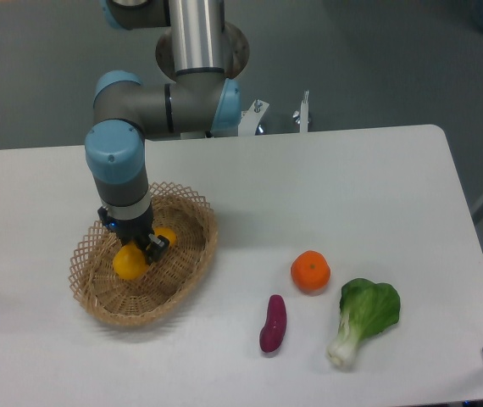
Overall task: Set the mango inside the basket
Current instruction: 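Lower the mango into the basket and open the gripper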
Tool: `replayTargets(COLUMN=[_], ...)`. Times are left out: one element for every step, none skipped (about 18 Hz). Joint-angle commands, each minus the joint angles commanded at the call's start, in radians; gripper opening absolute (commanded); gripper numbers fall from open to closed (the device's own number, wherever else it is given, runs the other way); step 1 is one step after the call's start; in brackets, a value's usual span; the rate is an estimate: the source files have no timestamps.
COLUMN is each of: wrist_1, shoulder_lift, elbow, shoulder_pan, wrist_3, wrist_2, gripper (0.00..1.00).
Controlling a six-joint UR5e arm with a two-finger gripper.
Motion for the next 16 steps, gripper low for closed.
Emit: replayTargets(wrist_1=[0.000,0.000,0.000,-0.002,-0.002,-0.002,-0.002,-0.002,-0.002,-0.002,-0.002,-0.002,0.000,0.000,0.000,0.000], shoulder_lift=[-0.002,-0.003,-0.006,-0.006,-0.005,-0.005,-0.005,-0.005,-0.005,-0.005,-0.003,-0.003,-0.003,-0.002,0.001,0.006], elbow=[0.000,0.000,0.000,-0.002,-0.002,-0.003,-0.003,-0.005,-0.005,-0.003,-0.003,-0.003,-0.002,0.002,0.005,0.009], shoulder_pan=[0.000,0.000,0.000,0.000,0.000,0.000,0.000,0.000,0.000,0.000,0.000,0.000,0.000,0.000,0.000,0.002], wrist_3=[0.000,0.002,0.002,0.000,0.002,0.000,0.000,0.000,0.000,0.000,0.000,-0.002,-0.002,-0.002,-0.002,-0.002], wrist_2=[0.000,0.000,0.000,0.000,0.000,0.000,0.000,0.000,0.000,0.000,0.000,0.000,0.000,0.003,0.006,0.006], gripper=[0.57,0.57,0.57,0.57,0.57,0.57,0.57,0.57,0.58,0.63,0.73,0.77,0.87,0.94,0.98,1.00])
